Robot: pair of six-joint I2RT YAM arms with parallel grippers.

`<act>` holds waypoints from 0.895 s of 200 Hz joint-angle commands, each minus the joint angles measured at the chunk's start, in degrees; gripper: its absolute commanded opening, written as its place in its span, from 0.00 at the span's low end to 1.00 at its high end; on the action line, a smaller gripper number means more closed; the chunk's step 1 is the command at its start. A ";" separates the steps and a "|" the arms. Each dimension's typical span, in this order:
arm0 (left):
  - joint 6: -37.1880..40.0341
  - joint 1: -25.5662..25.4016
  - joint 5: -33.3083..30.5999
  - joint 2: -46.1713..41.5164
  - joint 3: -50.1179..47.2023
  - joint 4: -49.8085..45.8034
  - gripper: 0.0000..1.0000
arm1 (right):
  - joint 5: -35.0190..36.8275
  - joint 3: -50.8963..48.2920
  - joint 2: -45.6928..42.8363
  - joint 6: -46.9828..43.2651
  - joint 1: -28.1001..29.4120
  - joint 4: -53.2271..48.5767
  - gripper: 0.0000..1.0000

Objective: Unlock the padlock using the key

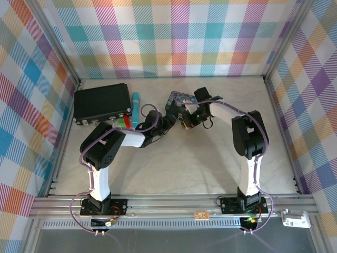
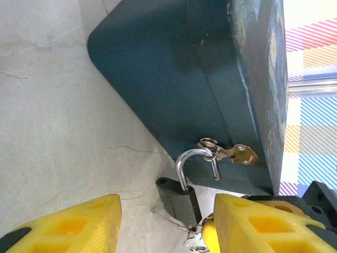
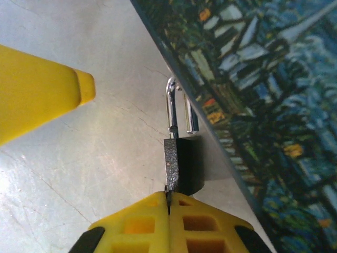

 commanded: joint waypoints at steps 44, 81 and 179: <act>-2.78 1.24 0.10 -3.09 -2.95 2.85 0.51 | 5.81 1.23 1.12 1.81 2.83 0.78 0.25; -2.96 2.68 0.55 -5.85 -5.01 2.82 0.51 | 7.20 2.18 1.97 2.25 4.10 0.55 0.32; -2.61 4.38 1.08 -8.14 -6.45 1.98 0.52 | 6.90 2.83 2.62 3.04 5.28 0.10 0.39</act>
